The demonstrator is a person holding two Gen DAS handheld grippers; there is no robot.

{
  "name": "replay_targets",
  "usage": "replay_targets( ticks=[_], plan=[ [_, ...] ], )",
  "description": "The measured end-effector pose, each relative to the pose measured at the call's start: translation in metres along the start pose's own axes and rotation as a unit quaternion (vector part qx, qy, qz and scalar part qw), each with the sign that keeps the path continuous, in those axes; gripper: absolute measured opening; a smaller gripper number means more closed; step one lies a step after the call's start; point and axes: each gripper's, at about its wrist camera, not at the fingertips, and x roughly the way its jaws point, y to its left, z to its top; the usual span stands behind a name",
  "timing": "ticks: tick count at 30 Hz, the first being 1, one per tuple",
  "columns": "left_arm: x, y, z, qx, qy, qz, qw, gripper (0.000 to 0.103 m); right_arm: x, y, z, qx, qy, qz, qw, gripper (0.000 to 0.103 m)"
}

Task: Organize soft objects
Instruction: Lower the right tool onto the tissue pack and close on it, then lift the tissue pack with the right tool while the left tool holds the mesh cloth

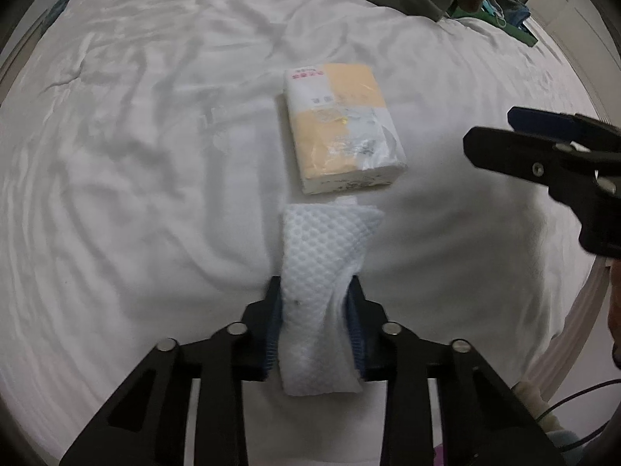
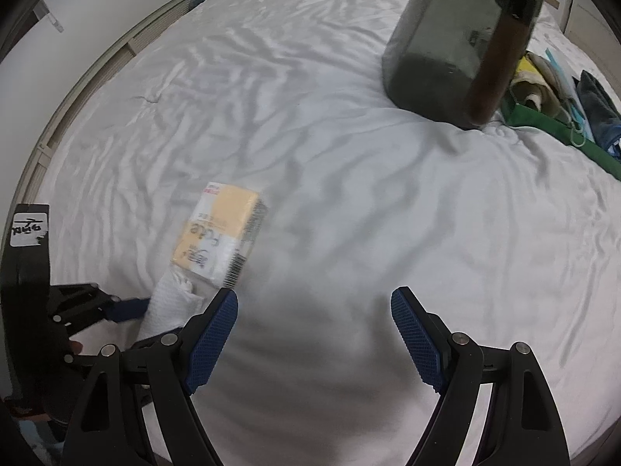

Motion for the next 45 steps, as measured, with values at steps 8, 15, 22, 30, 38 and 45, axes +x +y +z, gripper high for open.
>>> replay_targets(
  ticks=[8, 15, 22, 30, 38, 45],
  plan=[
    [-0.007, 0.031, -0.005, -0.004, -0.002, 0.009, 0.9999, 0.017, 0.013, 0.020, 0.007, 0.011, -0.001, 0.030, 0.999, 0.082],
    [-0.012, 0.066, -0.012, -0.011, -0.004, 0.020, 0.9997, 0.017, 0.036, 0.031, 0.018, 0.047, 0.007, 0.049, 0.998, 0.082],
    [-0.009, 0.104, -0.017, -0.019, -0.008, 0.023, 0.9995, 0.017, 0.058, 0.045, 0.029, 0.064, 0.020, 0.034, 0.997, 0.082],
    [-0.018, 0.144, -0.024, -0.029, -0.011, 0.023, 0.9993, 0.017, 0.081, 0.059, 0.038, 0.085, 0.037, 0.005, 0.996, 0.082],
    [-0.016, 0.167, -0.022, -0.033, -0.011, 0.026, 0.9990, 0.017, 0.096, 0.074, 0.042, 0.071, 0.042, -0.020, 0.996, 0.075],
    [-0.014, 0.172, -0.018, -0.030, -0.013, 0.030, 0.9990, 0.017, 0.101, 0.077, 0.044, 0.057, 0.045, -0.040, 0.997, 0.055]
  ],
)
